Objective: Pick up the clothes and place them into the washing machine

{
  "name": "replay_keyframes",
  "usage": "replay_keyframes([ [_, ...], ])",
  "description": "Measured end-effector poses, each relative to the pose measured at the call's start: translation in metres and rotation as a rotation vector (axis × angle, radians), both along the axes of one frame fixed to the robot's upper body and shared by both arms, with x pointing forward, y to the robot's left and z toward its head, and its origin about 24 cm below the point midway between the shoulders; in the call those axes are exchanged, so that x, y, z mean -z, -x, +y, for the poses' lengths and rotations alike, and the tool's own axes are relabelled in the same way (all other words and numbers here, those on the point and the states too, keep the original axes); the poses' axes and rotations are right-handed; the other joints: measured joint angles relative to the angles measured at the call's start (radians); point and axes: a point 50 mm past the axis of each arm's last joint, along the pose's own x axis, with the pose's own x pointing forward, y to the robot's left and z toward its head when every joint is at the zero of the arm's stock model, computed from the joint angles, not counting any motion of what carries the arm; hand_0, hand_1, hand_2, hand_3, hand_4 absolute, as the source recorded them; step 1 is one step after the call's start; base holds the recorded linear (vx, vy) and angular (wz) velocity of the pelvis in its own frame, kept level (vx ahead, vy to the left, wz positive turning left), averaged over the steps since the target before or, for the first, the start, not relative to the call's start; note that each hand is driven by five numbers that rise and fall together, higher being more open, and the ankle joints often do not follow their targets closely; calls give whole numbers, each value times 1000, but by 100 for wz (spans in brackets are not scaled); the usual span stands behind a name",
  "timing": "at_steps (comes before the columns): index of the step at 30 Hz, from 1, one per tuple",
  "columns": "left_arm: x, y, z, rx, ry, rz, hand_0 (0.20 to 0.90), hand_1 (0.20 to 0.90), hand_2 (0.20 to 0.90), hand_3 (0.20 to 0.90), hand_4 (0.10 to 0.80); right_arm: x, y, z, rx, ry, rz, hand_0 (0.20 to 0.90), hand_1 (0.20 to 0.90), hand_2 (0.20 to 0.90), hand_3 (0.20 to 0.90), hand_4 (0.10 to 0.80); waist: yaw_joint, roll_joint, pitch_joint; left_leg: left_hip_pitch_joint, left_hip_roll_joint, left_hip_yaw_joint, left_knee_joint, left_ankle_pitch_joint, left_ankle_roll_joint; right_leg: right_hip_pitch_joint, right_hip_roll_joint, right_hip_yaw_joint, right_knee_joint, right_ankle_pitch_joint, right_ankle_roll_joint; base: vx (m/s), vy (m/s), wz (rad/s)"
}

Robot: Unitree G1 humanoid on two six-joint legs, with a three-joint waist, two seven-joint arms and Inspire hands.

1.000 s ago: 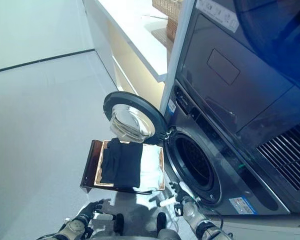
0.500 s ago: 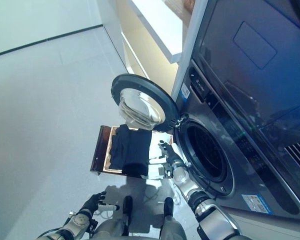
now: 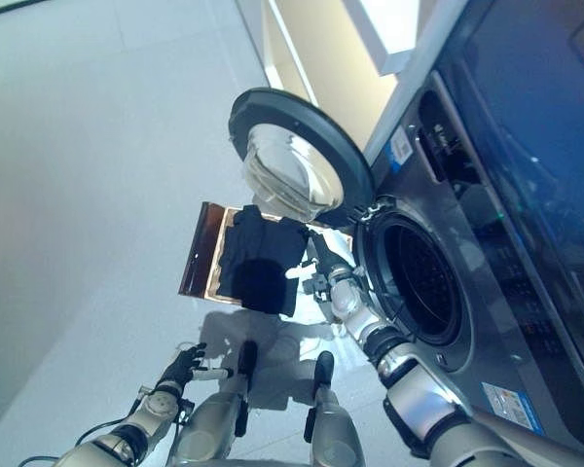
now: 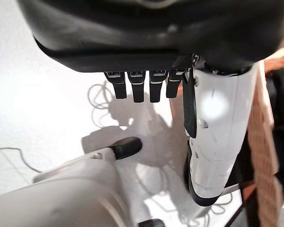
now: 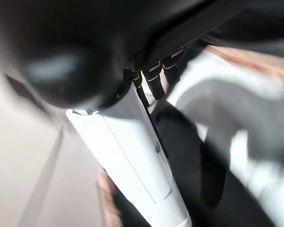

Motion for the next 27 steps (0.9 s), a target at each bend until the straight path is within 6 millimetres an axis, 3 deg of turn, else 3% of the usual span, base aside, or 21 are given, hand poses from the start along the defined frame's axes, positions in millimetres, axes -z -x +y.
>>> replay_keyframes([
  [2,-1,-2,4,-6,-14,2,900,900,900,900,800,-16,-11,-10,-57,280,-75,900,900,900,900,800,10,-10,6,-5,0,-9,1,2,-1,0,1,-3,1,0,0,-1,-3,11],
  [7,-1,-3,6,-16,-28,8,900,900,900,900,800,-39,-22,0,-210,610,-184,900,900,900,900,800,11,-20,11,-4,3,-18,1,3,-2,1,5,-11,5,13,8,-3,4,4],
  [13,-2,-5,5,-14,-29,2,900,900,900,900,800,-33,-17,22,-425,935,-235,900,900,900,900,800,13,-22,11,15,3,-25,1,4,-1,22,4,-19,5,19,9,1,5,2],
  [20,-2,-4,6,-20,-33,3,900,900,900,900,800,-32,-13,35,-515,989,-274,900,900,900,900,800,13,-31,6,23,2,-27,0,3,-8,32,4,-22,5,18,9,1,1,1],
  [27,0,0,8,-21,-41,18,900,900,900,900,800,-29,-8,57,-574,952,-284,900,900,900,900,800,12,-68,-18,20,3,-26,3,5,-12,29,9,-21,5,18,9,2,-1,0],
])
